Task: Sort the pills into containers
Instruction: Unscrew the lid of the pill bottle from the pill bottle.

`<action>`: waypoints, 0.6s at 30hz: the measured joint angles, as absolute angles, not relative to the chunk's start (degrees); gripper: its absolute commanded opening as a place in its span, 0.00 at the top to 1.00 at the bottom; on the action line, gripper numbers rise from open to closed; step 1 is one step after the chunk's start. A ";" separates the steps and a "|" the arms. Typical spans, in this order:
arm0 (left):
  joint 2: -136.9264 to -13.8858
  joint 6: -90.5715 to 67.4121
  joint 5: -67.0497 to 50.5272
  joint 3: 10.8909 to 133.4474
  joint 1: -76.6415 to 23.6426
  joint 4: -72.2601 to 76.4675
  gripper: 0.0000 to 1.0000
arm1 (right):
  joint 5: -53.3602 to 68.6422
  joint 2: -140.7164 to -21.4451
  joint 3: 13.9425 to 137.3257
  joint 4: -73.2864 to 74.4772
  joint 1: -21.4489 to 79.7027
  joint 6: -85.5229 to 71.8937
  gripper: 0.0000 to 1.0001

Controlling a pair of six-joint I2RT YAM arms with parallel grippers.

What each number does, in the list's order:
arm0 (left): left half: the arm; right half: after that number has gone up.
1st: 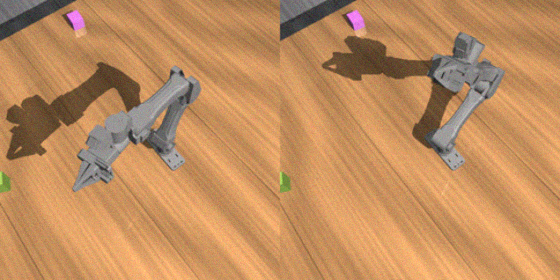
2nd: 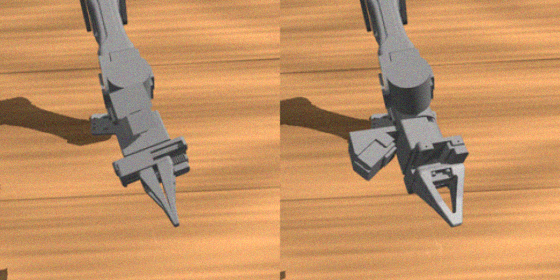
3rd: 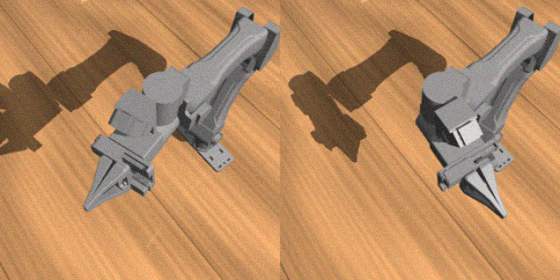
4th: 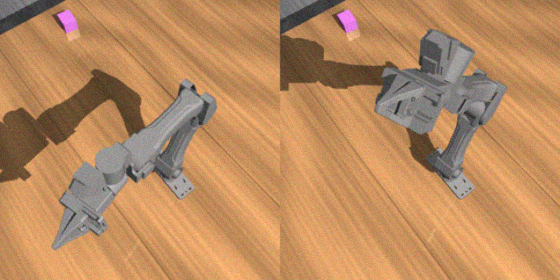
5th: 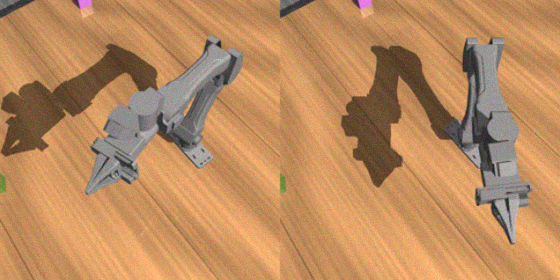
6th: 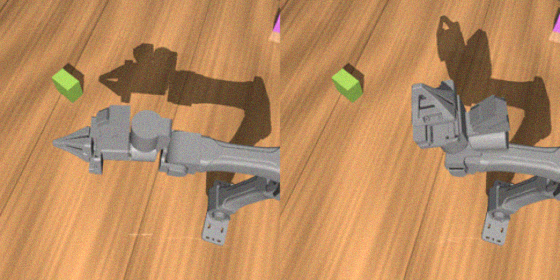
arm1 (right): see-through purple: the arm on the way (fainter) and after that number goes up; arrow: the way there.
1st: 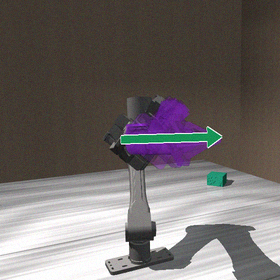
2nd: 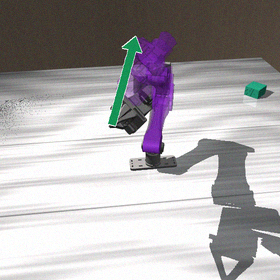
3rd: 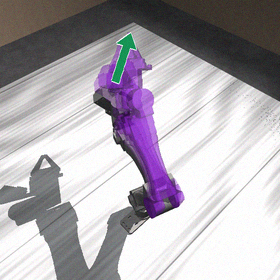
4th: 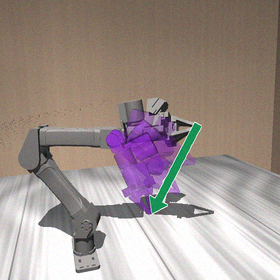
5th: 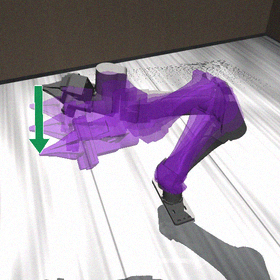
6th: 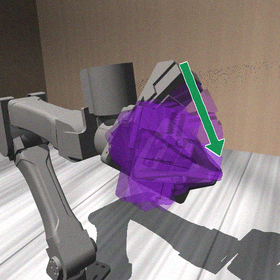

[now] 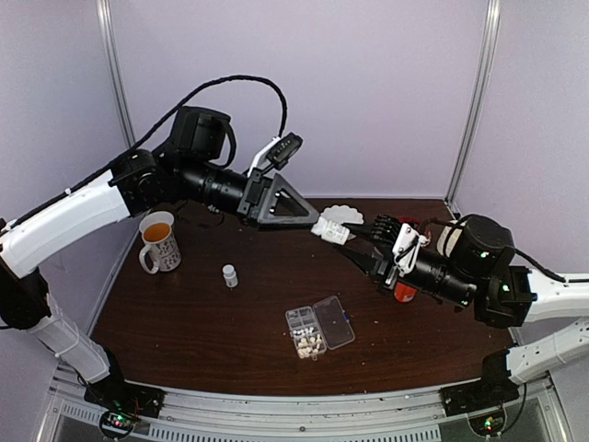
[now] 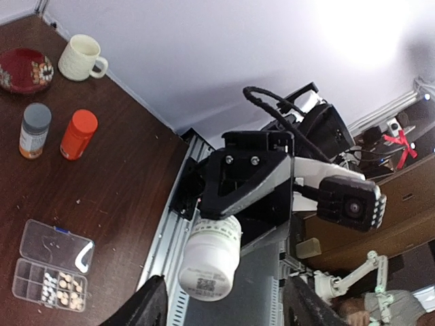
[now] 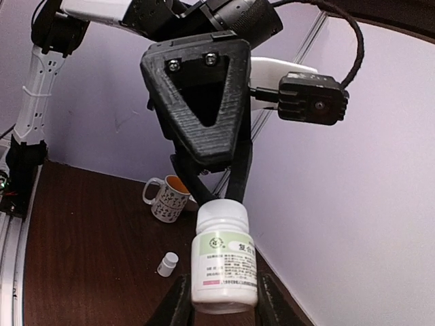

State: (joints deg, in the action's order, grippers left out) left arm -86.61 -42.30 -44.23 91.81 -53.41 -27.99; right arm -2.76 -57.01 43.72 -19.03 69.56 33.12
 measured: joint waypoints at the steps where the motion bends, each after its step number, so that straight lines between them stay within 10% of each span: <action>1: -86.59 -40.12 -43.99 92.33 -53.39 -28.69 0.39 | -2.46 -56.71 43.72 -18.68 69.56 31.14 0.82; 18: -67.85 29.47 -40.64 70.52 -53.41 -16.88 0.24 | 13.34 -52.99 48.01 -10.00 67.72 -0.43 0.82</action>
